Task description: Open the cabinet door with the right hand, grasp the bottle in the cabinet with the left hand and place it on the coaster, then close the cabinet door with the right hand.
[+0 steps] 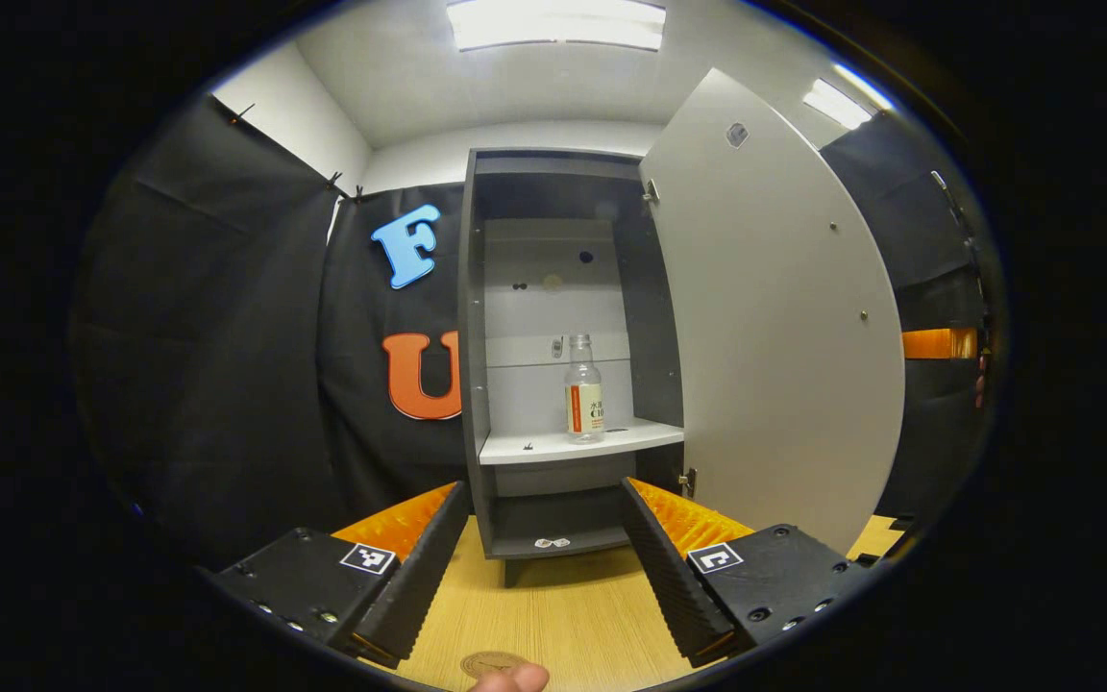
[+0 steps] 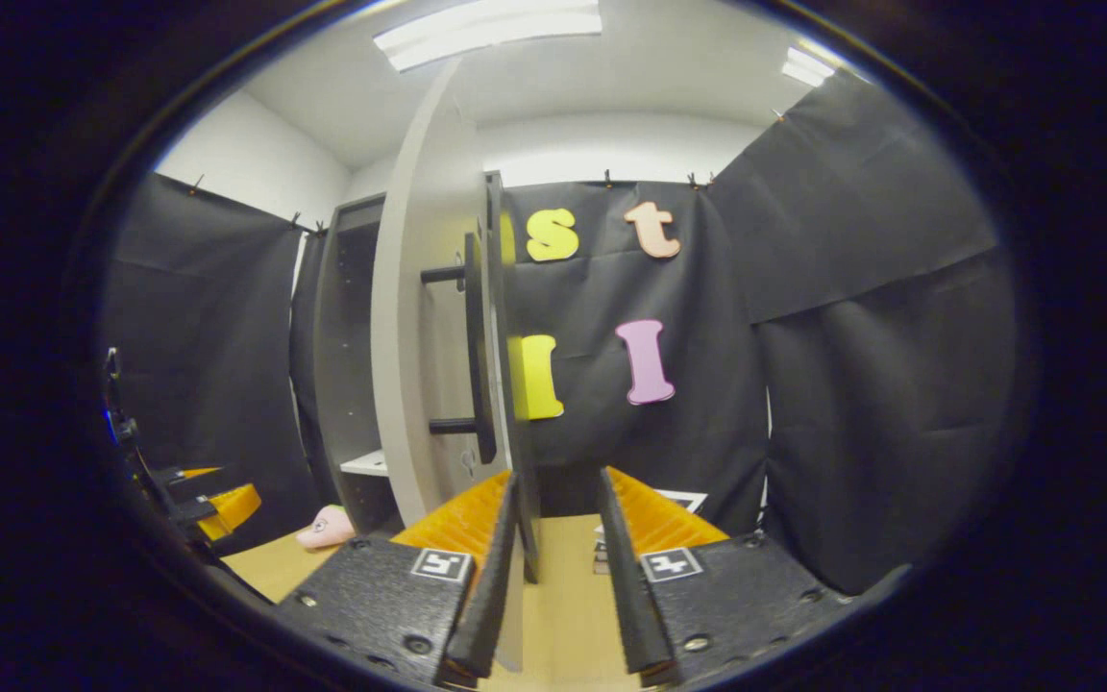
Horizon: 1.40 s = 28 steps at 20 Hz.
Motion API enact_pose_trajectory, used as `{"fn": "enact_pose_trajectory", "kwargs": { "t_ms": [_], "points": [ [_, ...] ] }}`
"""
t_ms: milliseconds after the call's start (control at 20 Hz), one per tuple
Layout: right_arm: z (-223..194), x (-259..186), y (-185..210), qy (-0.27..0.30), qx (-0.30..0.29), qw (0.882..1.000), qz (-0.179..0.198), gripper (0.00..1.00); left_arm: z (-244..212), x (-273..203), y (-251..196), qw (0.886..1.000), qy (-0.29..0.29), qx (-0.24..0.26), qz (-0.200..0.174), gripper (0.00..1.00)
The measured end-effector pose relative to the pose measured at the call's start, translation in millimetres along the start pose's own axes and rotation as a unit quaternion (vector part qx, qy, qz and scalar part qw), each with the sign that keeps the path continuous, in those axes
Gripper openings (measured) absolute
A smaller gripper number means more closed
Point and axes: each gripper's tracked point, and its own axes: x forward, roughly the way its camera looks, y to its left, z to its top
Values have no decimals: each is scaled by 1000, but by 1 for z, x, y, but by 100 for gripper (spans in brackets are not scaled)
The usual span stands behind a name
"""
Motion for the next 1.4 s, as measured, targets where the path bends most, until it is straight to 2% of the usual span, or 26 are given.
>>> {"fn": "enact_pose_trajectory", "kwargs": {
  "t_ms": [50,100,250,400,650,850,1050,1300,1350,1400],
  "points": [
    [-2,2,0,6,-2,1000,-2,65,0,-1,-1,1000,2,0,0,95],
    [-3,1,-1,8,-1,1000,-3,67,0,-2,0,1000,3,1,3,95],
    [-6,2,-2,16,-5,1000,-3,87,2,-2,2,1000,-1,2,7,95],
    [-11,1,-2,27,-10,1000,-3,100,7,0,1,1000,-10,0,8,95],
    [-19,2,8,37,-5,999,13,100,21,19,-5,1000,-23,-3,0,94],
    [-24,6,8,34,5,999,11,98,28,39,-19,999,-17,-23,-23,94],
    [-23,6,8,33,3,999,12,98,42,61,-31,999,-30,-17,-32,95],
    [-22,6,9,30,-21,999,8,100,73,108,-53,997,-50,-11,-63,95],
    [-22,6,8,30,-23,999,8,97,81,122,-58,996,-54,-11,-73,94],
    [-22,6,7,32,-25,999,8,100,90,137,-63,995,-62,-8,-80,95]
  ]
}}
